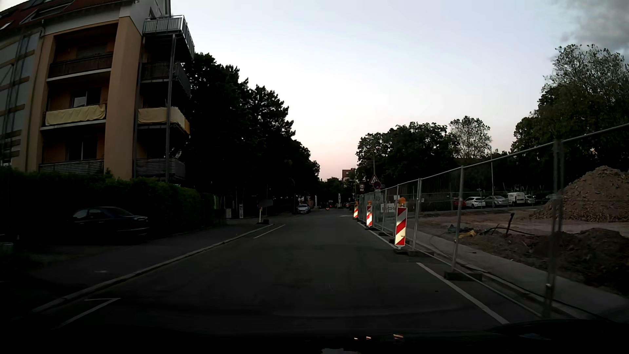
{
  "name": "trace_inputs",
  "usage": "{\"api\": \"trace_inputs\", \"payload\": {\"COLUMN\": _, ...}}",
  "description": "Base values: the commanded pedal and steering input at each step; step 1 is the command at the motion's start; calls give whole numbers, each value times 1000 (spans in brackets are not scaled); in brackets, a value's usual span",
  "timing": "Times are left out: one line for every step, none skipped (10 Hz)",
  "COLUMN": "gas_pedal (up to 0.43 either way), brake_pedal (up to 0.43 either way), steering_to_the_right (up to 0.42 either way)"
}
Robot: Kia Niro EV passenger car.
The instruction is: Follow the waypoints while adhering to traffic rules and regulations
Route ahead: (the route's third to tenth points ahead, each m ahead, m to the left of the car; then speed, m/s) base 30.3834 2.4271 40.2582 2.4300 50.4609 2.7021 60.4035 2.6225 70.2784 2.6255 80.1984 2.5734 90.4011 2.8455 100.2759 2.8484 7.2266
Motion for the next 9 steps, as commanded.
{"api": "trace_inputs", "payload": {"gas_pedal": 59, "brake_pedal": 0, "steering_to_the_right": 2}}
{"api": "trace_inputs", "payload": {"gas_pedal": 59, "brake_pedal": 0, "steering_to_the_right": 3}}
{"api": "trace_inputs", "payload": {"gas_pedal": 59, "brake_pedal": 0, "steering_to_the_right": 2}}
{"api": "trace_inputs", "payload": {"gas_pedal": 59, "brake_pedal": 0, "steering_to_the_right": 2}}
{"api": "trace_inputs", "payload": {"gas_pedal": 59, "brake_pedal": 0, "steering_to_the_right": 2}}
{"api": "trace_inputs", "payload": {"gas_pedal": 59, "brake_pedal": 0, "steering_to_the_right": 2}}
{"api": "trace_inputs", "payload": {"gas_pedal": 59, "brake_pedal": 0, "steering_to_the_right": 2}}
{"api": "trace_inputs", "payload": {"gas_pedal": 59, "brake_pedal": 0, "steering_to_the_right": 3}}
{"api": "trace_inputs", "payload": {"gas_pedal": 59, "brake_pedal": 0, "steering_to_the_right": 2}}
